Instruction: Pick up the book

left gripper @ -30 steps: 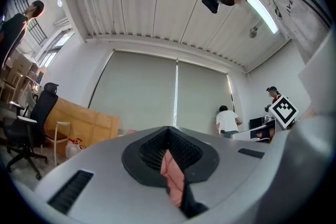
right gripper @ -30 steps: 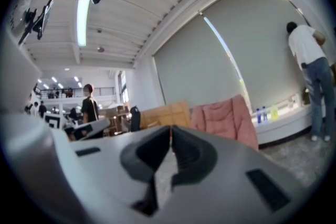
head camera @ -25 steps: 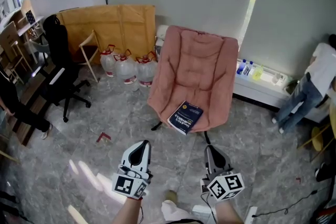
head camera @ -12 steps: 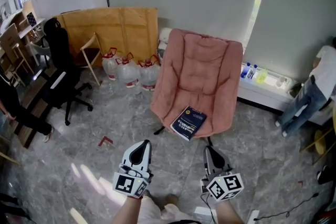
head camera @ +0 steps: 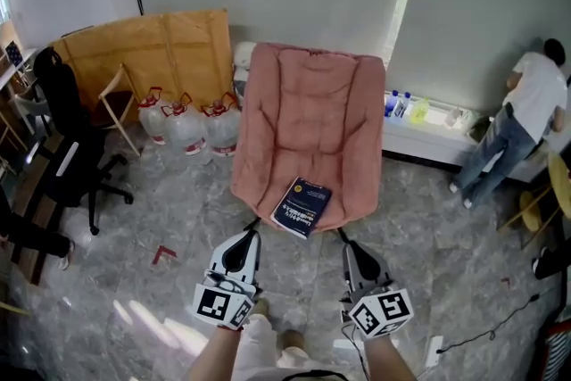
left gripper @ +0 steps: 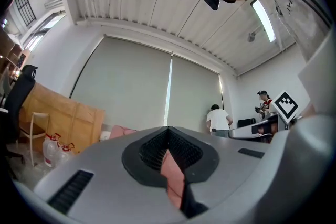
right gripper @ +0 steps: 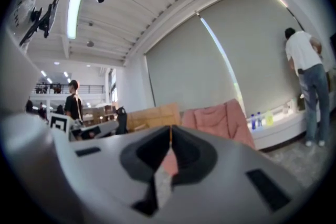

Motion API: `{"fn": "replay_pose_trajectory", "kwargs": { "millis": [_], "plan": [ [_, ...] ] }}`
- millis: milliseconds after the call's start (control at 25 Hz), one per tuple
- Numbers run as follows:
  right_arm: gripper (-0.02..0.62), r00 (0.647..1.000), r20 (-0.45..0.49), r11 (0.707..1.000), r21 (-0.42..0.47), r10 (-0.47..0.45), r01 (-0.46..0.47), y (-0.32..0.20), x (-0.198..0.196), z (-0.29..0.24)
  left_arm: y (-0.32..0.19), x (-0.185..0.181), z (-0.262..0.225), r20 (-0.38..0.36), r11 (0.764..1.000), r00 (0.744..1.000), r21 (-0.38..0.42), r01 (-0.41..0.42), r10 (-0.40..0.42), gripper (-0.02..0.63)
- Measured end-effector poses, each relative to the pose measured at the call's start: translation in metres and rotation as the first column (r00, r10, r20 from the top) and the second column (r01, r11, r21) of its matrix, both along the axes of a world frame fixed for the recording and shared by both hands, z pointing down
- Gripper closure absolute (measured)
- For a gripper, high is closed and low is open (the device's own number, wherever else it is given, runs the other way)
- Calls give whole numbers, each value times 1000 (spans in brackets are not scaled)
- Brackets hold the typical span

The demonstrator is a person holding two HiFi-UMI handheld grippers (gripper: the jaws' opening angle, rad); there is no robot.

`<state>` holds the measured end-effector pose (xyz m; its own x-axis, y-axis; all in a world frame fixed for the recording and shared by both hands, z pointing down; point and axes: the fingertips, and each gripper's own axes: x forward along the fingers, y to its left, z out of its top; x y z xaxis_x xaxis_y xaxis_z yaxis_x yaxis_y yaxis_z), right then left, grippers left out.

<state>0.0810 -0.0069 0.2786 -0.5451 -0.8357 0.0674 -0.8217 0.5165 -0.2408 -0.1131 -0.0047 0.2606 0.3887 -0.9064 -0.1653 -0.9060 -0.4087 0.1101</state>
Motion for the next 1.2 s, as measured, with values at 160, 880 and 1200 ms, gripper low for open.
{"fn": "replay_pose_trajectory", "kwargs": {
  "millis": [160,880,1200],
  "plan": [
    [581,999,-2,999,-7,48,-48,-13,-4,2,-26,0,1,-3,998,998,1,-58,58,598],
    [581,978,-17,978,-13,208,-209,-64,-42,11,-115,-29,14,-10,973,973,0,-231,231,598],
    [581,970,-27,970,-22,241,-242,-74,-54,21,-136,-33,24,-17,963,963,-6,-270,270,598]
  ]
}}
